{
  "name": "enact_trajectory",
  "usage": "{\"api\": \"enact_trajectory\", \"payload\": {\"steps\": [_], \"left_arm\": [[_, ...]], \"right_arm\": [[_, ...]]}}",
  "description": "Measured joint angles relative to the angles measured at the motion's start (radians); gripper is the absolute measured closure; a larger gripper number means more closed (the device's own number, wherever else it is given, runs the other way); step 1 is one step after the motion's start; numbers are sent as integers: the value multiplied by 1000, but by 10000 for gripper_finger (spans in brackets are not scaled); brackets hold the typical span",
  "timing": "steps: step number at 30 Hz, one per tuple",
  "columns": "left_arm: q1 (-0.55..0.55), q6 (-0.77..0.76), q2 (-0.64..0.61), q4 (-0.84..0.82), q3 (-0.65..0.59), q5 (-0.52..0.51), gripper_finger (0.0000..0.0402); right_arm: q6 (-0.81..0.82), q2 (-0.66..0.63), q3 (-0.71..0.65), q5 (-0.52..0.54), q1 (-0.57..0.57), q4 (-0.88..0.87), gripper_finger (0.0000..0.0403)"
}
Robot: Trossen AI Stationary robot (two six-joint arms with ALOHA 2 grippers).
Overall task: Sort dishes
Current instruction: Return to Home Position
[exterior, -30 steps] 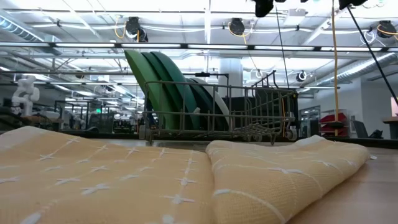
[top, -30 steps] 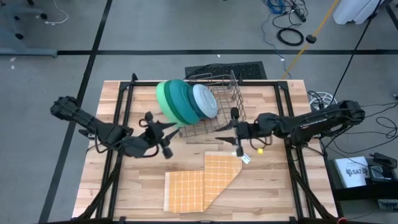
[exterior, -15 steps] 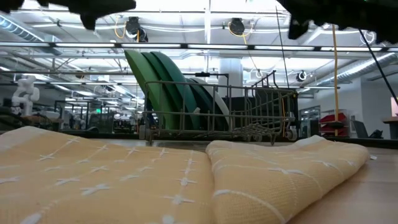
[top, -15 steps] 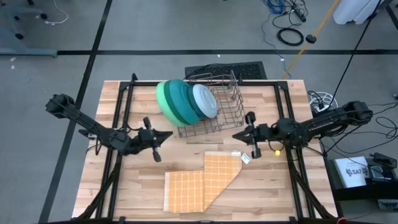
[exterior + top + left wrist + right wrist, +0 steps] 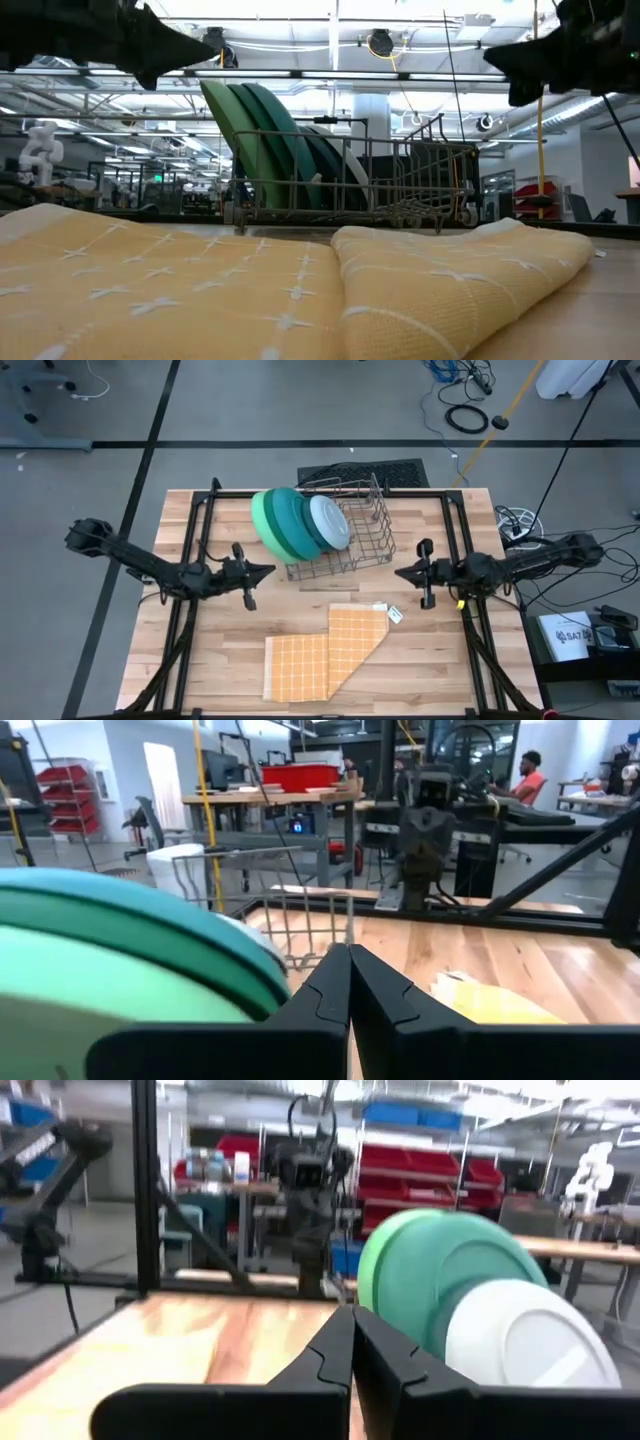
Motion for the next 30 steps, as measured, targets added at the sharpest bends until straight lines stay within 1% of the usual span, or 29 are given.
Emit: {"api": "enact_trajectory", "payload": {"steps": [2, 8, 12, 14, 17, 24, 28, 30], "left_arm": [[18, -2, -42, 0, -30, 17, 397], [41, -31, -174, 3, -127, 52, 397], [41, -31, -238, -2, -173, 65, 397], [41, -30, -259, -8, -188, 65, 397], [41, -23, -292, -64, -190, 66, 397], [40, -29, -374, -211, -190, 68, 398], [40, -23, -438, -281, -191, 98, 398], [40, -24, -475, -319, -191, 102, 398]], "right_arm": [[-3, -39, 0, -8, 0, -58, 403], [-51, -155, 0, -9, 0, -150, 403], [-54, -234, 0, -12, 0, -233, 403], [-36, -271, 0, -32, 0, -280, 403], [-8, -326, 0, -67, 0, -351, 403], [11, -458, 0, -68, 0, -474, 403], [0, -531, 1, -90, 0, -542, 403], [2, -533, 2, -90, 0, -544, 403]]}}
